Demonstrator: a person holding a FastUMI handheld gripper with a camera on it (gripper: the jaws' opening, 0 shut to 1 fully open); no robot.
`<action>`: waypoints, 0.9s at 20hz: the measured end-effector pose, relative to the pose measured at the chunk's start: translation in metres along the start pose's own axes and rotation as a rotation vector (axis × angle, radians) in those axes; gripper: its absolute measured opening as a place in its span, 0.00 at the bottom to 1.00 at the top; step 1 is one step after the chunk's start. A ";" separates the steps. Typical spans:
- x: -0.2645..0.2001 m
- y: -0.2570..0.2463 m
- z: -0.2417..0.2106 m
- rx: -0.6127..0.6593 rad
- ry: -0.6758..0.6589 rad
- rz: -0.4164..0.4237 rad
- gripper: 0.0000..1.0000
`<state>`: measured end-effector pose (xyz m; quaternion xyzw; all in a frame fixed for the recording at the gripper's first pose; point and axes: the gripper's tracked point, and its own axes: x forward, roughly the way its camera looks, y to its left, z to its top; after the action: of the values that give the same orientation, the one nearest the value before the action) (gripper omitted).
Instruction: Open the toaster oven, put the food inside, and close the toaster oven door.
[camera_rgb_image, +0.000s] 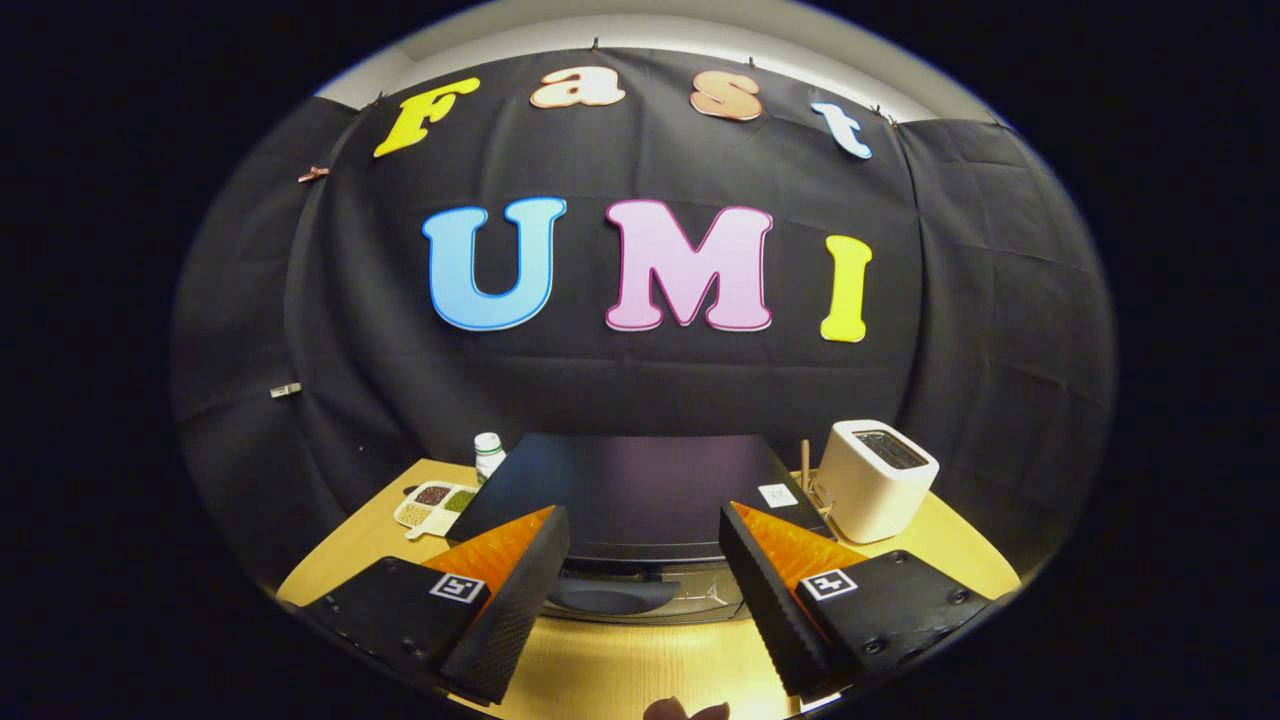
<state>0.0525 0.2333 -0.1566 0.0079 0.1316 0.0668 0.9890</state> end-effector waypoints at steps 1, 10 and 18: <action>0.007 0.005 -0.010 -0.006 0.021 0.000 0.98; 0.044 0.017 -0.076 -0.001 0.185 -0.023 0.98; 0.030 0.022 -0.086 0.016 0.210 -0.029 0.99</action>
<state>0.0561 0.2590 -0.2472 0.0070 0.2350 0.0521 0.9706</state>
